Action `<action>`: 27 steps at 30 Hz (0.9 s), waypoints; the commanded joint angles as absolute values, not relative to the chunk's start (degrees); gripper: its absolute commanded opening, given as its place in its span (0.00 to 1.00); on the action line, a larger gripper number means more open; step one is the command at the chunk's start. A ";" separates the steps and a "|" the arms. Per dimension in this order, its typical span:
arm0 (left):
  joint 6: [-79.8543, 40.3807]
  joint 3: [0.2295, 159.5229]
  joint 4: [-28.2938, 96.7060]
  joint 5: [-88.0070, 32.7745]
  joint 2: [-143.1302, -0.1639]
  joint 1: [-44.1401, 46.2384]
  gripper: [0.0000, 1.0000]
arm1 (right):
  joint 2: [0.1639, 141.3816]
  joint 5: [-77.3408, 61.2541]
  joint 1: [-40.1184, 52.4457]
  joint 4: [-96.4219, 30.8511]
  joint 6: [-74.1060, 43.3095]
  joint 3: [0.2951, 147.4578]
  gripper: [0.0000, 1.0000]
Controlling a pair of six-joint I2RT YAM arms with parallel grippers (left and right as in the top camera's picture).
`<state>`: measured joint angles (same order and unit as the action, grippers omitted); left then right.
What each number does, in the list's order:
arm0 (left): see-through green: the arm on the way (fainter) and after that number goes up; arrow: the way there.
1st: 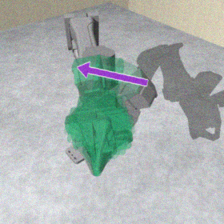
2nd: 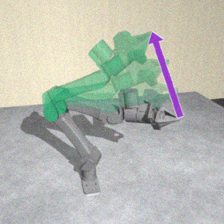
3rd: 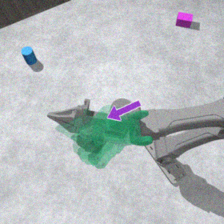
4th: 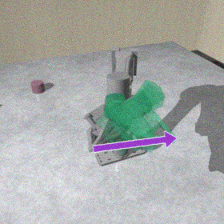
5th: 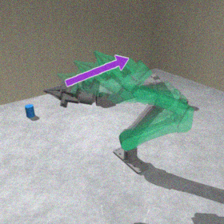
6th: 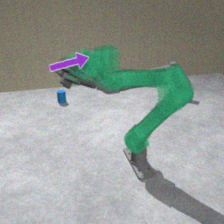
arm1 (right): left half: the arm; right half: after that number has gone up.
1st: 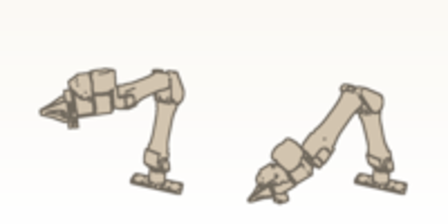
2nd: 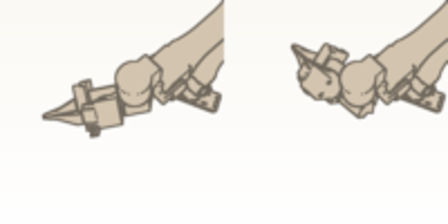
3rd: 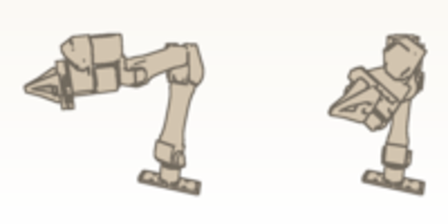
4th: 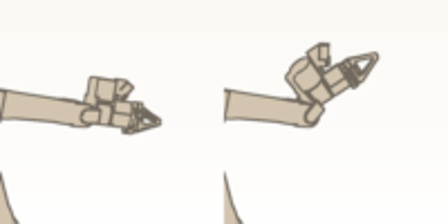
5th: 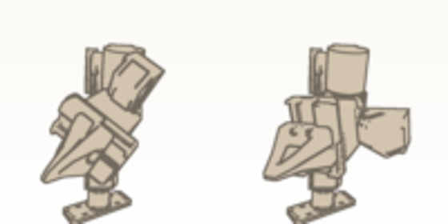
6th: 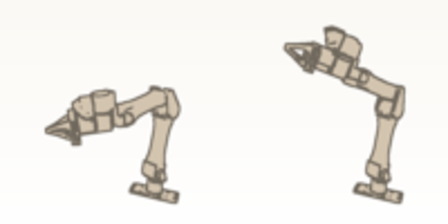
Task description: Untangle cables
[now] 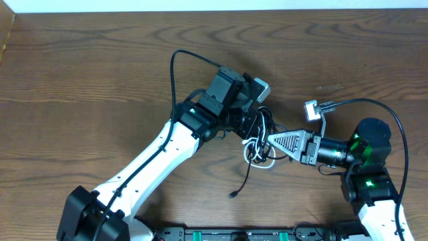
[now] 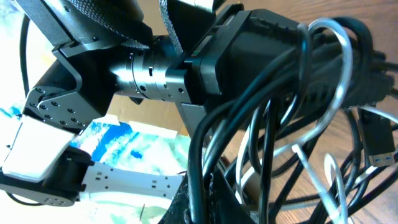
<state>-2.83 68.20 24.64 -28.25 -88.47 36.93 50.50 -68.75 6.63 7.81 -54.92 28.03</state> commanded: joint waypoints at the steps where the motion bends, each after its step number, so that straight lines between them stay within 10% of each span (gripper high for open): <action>1: -5.85 68.47 25.61 -15.94 -88.40 36.67 0.08 | 50.19 -70.54 6.72 7.84 -50.00 29.19 0.06; 9: -23.57 68.47 33.36 5.41 -88.29 33.78 0.07 | 51.59 -28.75 6.74 -13.04 -38.15 29.19 0.22; 15: -26.48 68.47 33.85 -1.34 -88.29 33.50 0.08 | 53.69 -16.73 6.74 -19.55 -39.83 29.17 0.99; 27: -34.06 68.47 34.26 -7.03 -88.29 33.63 0.07 | 53.71 -16.84 6.79 -23.77 -39.77 29.17 0.99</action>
<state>-27.97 68.16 34.54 -1.93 -88.47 33.47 53.74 -17.93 6.61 -23.14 -40.27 28.75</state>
